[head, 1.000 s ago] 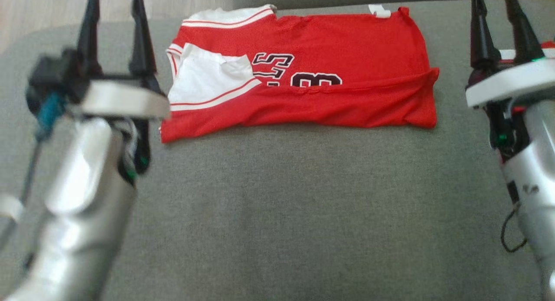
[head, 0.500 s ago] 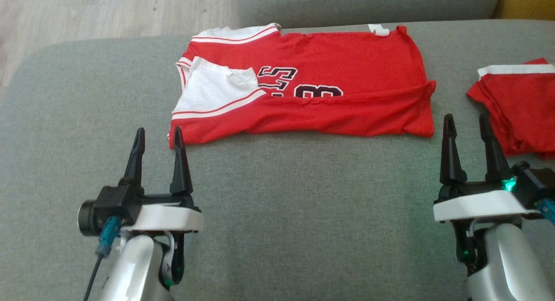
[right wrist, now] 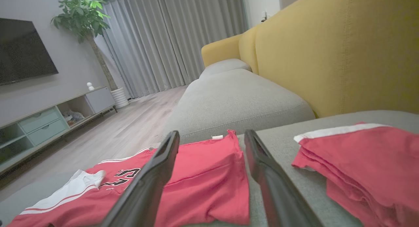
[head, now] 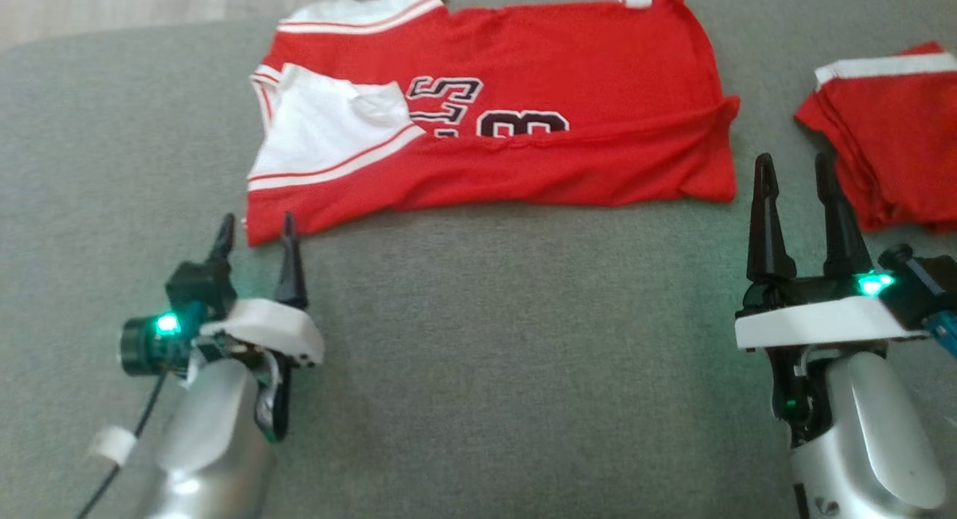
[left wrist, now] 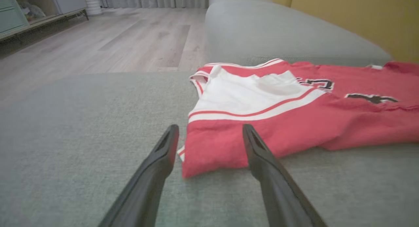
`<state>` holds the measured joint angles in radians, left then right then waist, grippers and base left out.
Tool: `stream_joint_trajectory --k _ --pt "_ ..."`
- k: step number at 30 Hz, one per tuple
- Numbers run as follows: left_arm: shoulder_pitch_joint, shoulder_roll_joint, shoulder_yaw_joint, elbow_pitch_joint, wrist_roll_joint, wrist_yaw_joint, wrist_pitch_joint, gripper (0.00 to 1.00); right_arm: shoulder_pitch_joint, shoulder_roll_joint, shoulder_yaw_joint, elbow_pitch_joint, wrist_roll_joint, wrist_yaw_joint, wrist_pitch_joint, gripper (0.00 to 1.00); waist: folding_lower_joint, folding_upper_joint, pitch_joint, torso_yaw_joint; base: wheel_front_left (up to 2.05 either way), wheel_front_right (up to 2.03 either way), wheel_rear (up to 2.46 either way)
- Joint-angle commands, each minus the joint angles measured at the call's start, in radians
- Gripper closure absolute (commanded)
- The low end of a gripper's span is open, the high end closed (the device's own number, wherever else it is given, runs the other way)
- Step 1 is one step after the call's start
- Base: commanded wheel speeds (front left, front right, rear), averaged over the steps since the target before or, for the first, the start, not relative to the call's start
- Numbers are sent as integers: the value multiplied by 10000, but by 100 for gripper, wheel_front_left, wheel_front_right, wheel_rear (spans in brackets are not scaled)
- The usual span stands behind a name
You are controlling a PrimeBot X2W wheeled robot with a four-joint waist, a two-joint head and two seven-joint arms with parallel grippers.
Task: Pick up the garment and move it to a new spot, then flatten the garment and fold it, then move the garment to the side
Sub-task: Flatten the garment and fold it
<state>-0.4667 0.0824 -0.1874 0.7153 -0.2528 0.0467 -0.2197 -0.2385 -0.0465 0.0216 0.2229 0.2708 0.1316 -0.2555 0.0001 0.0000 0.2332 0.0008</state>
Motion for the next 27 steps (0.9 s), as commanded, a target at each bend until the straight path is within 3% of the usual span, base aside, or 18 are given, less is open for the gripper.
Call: stream_joint_trajectory --k 1,15,16,22,27 --pt "-332 326 395 -143 -30 82 -9 0 -229 -39 246 -310 107 -9 -62 0 -1 0 171 -164 0 0 0" --pt "-1639 751 617 2824 -339 102 359 0 -348 -38 572 -18 538 -9 -62 0 -1 0 543 -681 0 0 0" --pt "-1720 666 733 3102 -552 29 509 100 -343 -38 532 -3 529 -9 -62 0 -1 0 513 -685 0 0 0" --pt "-1939 473 670 2839 -623 -284 -203 100 -369 -38 721 542 -215 -9 -62 0 -1 0 252 -430 0 0 0" --pt "-1928 378 612 863 -333 -635 -412 100 -992 -38 356 1845 -536 -9 499 0 -1 0 202 -149 0 0 0"
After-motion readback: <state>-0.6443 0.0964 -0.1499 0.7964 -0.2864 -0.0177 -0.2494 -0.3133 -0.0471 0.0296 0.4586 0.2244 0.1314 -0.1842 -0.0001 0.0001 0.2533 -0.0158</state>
